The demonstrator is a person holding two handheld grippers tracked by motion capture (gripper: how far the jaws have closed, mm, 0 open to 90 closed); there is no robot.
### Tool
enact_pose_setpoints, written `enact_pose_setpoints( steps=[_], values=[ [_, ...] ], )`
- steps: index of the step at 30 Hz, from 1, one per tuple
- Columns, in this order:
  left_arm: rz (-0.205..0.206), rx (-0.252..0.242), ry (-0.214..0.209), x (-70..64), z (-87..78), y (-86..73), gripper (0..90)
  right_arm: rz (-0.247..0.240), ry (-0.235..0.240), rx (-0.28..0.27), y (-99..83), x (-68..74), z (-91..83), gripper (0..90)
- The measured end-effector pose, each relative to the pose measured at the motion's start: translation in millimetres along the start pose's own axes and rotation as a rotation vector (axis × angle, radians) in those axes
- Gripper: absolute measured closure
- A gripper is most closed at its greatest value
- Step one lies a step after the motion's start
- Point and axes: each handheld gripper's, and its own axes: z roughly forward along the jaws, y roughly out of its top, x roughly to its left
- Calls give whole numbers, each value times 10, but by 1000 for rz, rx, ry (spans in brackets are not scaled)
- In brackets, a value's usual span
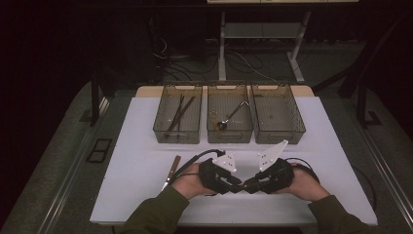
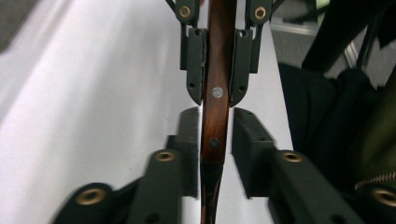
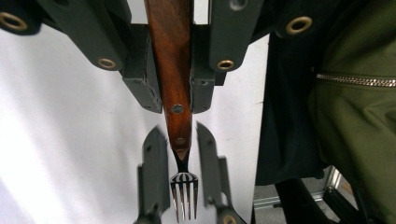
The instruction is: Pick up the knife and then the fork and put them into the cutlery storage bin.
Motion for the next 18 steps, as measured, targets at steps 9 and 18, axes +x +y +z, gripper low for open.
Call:
enact_pose_setpoints(
  steps=[9,18],
  values=[
    [-128,-120,123,48,-278,-251,473,38,-93,-7,-98,-52,-136,754],
    [-251,-171,261,88,-578,-596,319,174,-211,-58,-219,-161,-406,754]
  ],
)
